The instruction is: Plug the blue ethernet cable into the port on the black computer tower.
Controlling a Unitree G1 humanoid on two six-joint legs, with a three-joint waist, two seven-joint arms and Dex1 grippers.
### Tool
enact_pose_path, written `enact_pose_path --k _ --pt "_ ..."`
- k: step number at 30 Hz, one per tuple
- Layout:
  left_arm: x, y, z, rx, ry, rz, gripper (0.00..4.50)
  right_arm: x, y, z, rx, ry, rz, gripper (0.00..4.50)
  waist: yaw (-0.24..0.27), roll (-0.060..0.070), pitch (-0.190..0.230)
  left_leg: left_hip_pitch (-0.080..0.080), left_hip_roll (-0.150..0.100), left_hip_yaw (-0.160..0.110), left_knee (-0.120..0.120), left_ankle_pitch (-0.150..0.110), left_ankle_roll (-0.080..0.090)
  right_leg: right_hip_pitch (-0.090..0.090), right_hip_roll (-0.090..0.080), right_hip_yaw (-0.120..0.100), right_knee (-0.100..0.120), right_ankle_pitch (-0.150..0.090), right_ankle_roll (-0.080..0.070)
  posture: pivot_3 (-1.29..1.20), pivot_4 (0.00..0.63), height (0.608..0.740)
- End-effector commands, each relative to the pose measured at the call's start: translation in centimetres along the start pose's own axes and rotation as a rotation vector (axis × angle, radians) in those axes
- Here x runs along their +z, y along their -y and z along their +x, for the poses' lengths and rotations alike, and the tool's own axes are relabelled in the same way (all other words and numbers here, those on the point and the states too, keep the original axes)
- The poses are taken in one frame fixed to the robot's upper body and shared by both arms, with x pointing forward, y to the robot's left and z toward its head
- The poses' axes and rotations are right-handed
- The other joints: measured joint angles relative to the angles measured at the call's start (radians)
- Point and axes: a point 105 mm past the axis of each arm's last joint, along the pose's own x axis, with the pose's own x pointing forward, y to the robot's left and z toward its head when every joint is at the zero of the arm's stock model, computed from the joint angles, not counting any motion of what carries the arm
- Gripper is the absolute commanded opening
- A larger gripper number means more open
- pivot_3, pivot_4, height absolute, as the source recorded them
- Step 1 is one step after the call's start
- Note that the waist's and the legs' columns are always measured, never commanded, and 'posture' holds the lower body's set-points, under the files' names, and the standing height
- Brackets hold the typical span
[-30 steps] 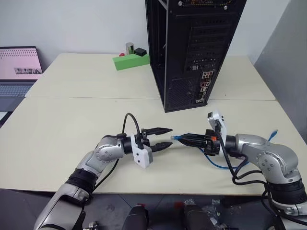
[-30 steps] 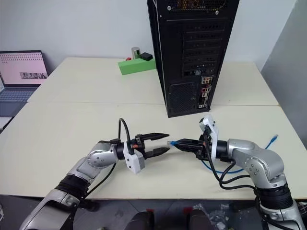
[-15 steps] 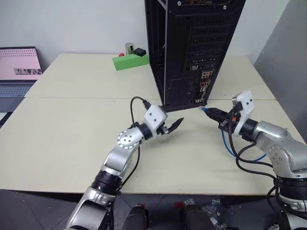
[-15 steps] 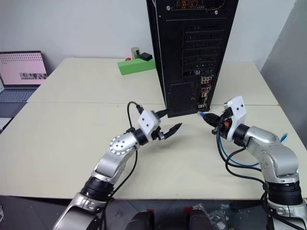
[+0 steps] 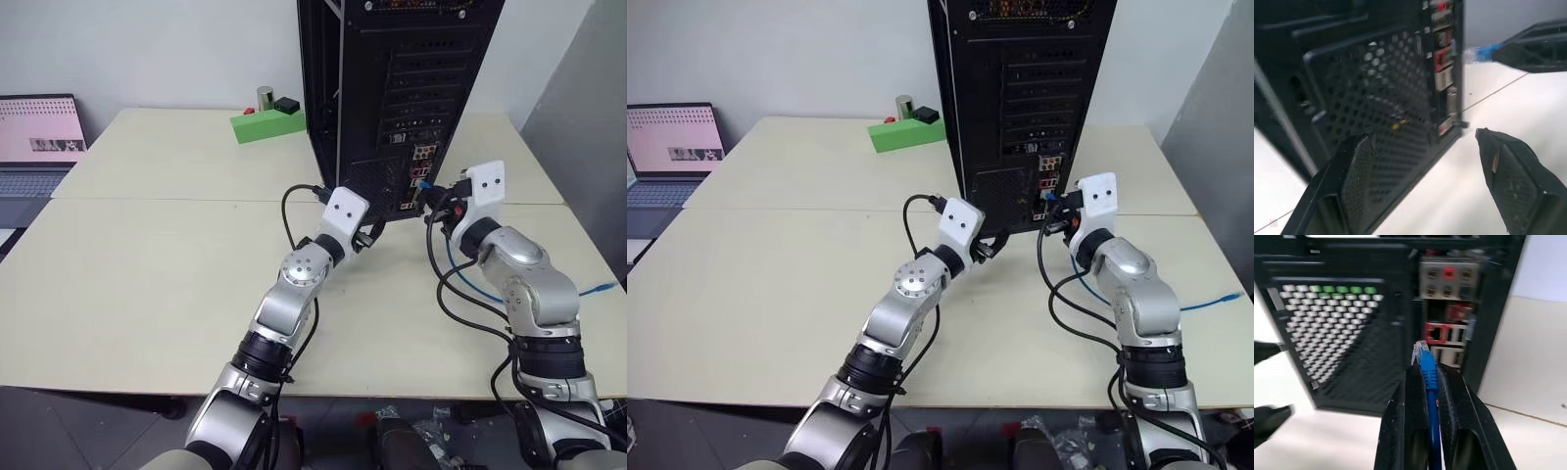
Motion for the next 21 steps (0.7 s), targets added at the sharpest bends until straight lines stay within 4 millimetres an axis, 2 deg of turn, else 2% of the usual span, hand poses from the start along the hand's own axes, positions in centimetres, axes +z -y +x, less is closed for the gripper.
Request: enact_pose_path --k 1,21 --pt "1.8 0.1 0.4 0.013 0.057 0.015 3.46 2.2 0.5 0.5 -0.047 0.086 0.014 0.01 0.0 0.0 0.0 0.0 0.0 0.0 0.0 0.0 0.0 0.0 0.0 0.0 0.0 0.0 0.0 0.0 0.15 0.74" --pt "2.1 0.5 0.4 0.005 0.068 0.011 3.46 2.0 0.2 1.9 -0.043 0.084 0.024 0.01 -0.001 0.0 0.0 0.0 0.0 0.0 0.0 0.0 0.0 0.0 0.0 0.0 0.0 0.0 0.0 0.0 0.15 0.74"
